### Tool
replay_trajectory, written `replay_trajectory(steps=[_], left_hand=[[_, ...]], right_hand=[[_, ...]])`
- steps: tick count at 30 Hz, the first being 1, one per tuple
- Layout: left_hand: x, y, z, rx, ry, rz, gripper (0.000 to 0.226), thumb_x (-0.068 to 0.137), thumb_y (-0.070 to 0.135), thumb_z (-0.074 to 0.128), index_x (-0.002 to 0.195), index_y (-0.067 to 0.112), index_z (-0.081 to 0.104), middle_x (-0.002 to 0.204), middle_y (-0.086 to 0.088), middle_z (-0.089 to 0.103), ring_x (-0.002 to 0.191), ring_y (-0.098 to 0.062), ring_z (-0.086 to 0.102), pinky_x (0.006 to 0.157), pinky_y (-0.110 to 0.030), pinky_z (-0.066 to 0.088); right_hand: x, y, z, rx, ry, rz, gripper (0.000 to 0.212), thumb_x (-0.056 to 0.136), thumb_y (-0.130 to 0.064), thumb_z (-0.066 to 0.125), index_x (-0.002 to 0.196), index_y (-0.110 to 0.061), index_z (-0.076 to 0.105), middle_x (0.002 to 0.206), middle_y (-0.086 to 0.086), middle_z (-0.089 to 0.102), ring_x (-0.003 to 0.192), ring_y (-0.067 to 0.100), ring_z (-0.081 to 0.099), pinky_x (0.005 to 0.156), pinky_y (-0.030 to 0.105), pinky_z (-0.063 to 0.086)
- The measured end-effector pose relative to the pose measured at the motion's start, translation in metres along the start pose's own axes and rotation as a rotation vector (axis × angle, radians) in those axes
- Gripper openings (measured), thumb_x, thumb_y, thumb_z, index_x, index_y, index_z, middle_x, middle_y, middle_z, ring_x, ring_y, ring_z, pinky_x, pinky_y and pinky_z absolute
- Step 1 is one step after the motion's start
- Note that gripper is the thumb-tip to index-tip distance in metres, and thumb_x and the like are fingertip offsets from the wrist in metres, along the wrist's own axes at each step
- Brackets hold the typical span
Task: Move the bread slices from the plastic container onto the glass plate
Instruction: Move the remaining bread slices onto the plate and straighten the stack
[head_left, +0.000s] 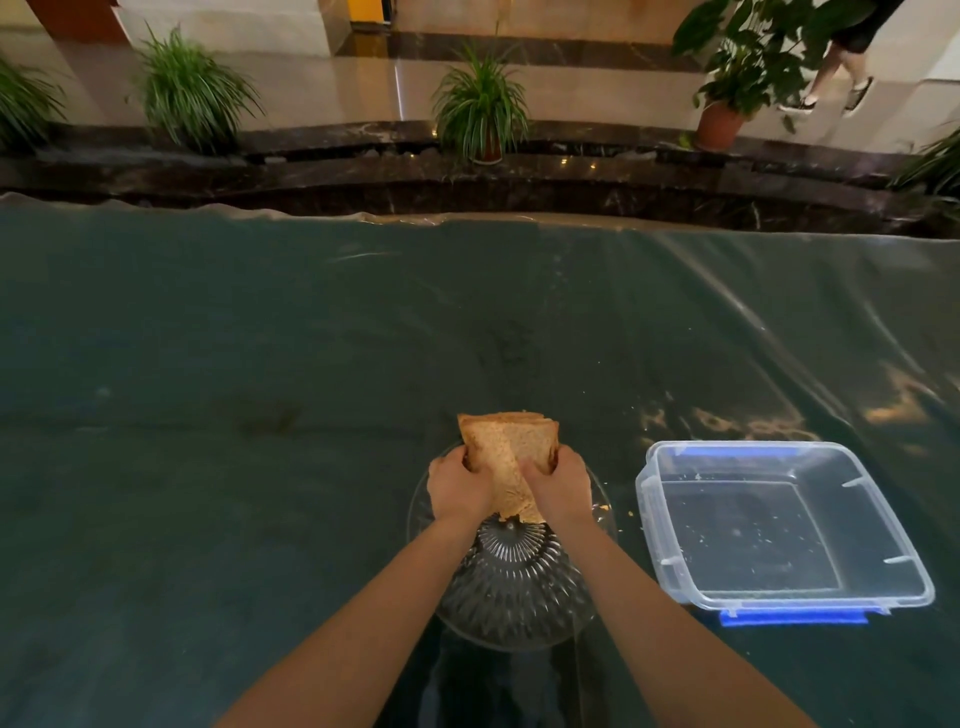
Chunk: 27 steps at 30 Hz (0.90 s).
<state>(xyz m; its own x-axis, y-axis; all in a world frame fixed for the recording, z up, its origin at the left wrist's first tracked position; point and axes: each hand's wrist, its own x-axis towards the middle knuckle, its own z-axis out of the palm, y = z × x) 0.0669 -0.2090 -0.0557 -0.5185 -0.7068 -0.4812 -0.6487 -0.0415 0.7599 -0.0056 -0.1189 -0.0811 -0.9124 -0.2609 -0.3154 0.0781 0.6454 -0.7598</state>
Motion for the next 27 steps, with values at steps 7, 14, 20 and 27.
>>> replay_trajectory(steps=[7,14,20,27], left_hand=[[-0.008,-0.006,-0.001,-0.013,-0.011,0.002,0.042,0.088,0.016,0.055,0.129,0.008,0.059,0.125,-0.018,0.061,0.112,-0.034,0.062,0.097,-0.047,0.052],[-0.01,-0.011,-0.002,0.022,-0.01,0.016,0.041,0.089,0.017,0.055,0.129,0.008,0.058,0.125,-0.014,0.064,0.114,-0.029,0.061,0.099,-0.044,0.051],[-0.01,-0.012,-0.002,0.103,0.061,0.069,0.037,0.086,0.013,0.054,0.121,0.004,0.061,0.121,-0.019,0.059,0.113,-0.031,0.056,0.097,-0.045,0.05],[-0.014,-0.009,0.002,0.067,0.081,0.065,0.035,0.087,0.008,0.051,0.118,-0.001,0.062,0.121,-0.022,0.06,0.105,-0.034,0.062,0.092,-0.043,0.053]], right_hand=[[-0.007,0.001,-0.003,0.008,0.009,-0.009,0.025,0.082,-0.02,0.066,0.098,-0.003,0.056,0.09,0.01,0.058,0.079,0.02,0.054,0.064,0.028,0.041],[-0.005,0.008,-0.002,-0.028,-0.027,0.03,0.029,0.083,-0.023,0.065,0.102,-0.002,0.058,0.088,0.005,0.057,0.076,0.018,0.053,0.063,0.025,0.039],[-0.01,0.008,-0.006,-0.022,-0.01,-0.003,0.04,0.081,-0.026,0.067,0.111,-0.004,0.055,0.108,0.013,0.06,0.101,0.029,0.058,0.09,0.044,0.051],[-0.019,0.005,-0.005,-0.057,0.051,-0.05,0.026,0.083,-0.019,0.064,0.102,-0.004,0.055,0.095,0.004,0.046,0.087,0.019,0.043,0.078,0.037,0.043]])
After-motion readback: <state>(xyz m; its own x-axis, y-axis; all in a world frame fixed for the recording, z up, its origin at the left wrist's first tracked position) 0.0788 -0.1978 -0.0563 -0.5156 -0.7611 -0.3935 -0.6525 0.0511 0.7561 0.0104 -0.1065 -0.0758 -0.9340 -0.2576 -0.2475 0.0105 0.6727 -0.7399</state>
